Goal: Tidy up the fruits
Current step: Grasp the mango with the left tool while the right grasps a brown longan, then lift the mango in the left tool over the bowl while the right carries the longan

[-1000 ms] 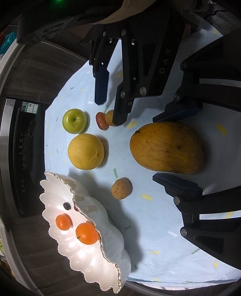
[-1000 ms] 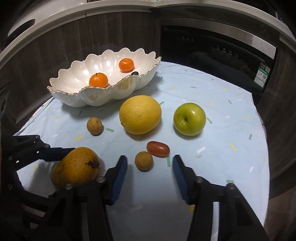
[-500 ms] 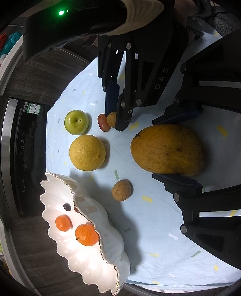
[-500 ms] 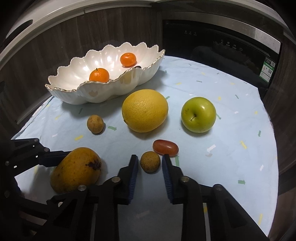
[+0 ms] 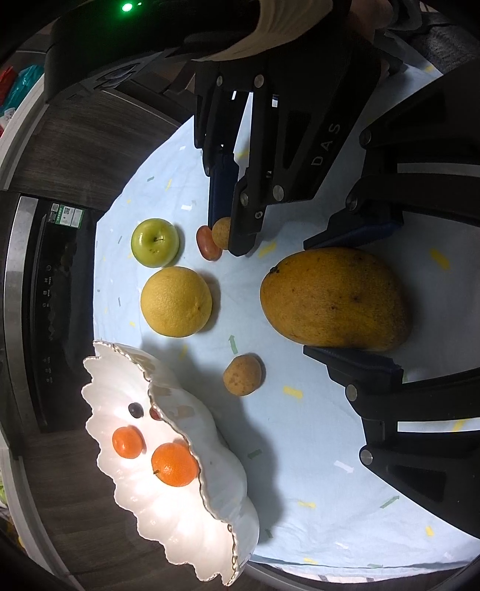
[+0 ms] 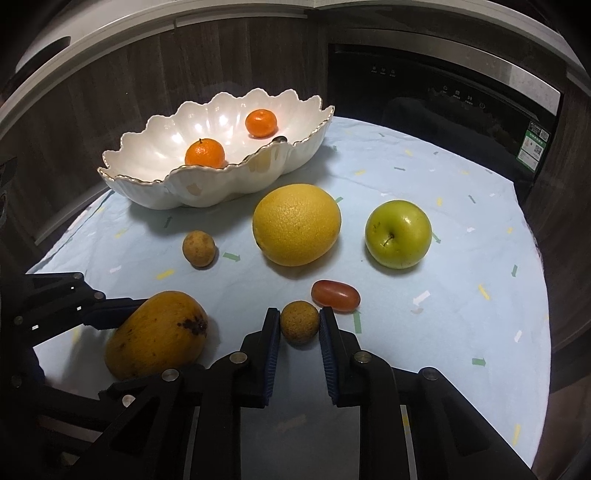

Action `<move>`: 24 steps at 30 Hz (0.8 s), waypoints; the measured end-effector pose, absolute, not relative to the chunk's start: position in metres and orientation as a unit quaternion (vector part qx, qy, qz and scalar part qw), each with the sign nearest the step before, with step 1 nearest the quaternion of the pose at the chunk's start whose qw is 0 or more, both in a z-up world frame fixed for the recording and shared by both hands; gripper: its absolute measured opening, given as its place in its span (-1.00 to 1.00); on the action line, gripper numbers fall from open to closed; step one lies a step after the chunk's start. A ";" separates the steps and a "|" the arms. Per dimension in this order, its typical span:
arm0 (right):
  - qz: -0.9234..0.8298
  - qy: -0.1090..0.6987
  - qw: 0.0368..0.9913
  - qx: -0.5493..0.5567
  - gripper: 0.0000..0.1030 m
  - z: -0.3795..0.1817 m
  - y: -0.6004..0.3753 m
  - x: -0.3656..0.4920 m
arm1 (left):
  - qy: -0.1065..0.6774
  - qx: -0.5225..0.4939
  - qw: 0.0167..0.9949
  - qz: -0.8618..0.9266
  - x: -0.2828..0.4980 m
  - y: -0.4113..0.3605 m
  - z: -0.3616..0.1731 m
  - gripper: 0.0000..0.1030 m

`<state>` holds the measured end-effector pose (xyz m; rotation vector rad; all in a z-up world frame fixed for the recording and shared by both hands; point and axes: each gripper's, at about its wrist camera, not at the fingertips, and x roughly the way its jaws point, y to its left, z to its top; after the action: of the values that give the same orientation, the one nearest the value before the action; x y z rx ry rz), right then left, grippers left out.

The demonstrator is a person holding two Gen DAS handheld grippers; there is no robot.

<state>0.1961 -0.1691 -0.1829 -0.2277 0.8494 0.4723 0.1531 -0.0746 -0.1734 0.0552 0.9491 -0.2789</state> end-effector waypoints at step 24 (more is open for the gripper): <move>0.209 0.378 0.896 -0.105 -0.56 -0.132 -0.163 0.175 | 0.401 0.007 0.908 -0.118 0.143 -0.055 -0.129 -0.08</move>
<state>0.1746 -0.1627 -0.1324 -0.2178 0.7841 0.4336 0.1433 -0.0553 -0.1290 0.0136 0.8284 -0.2439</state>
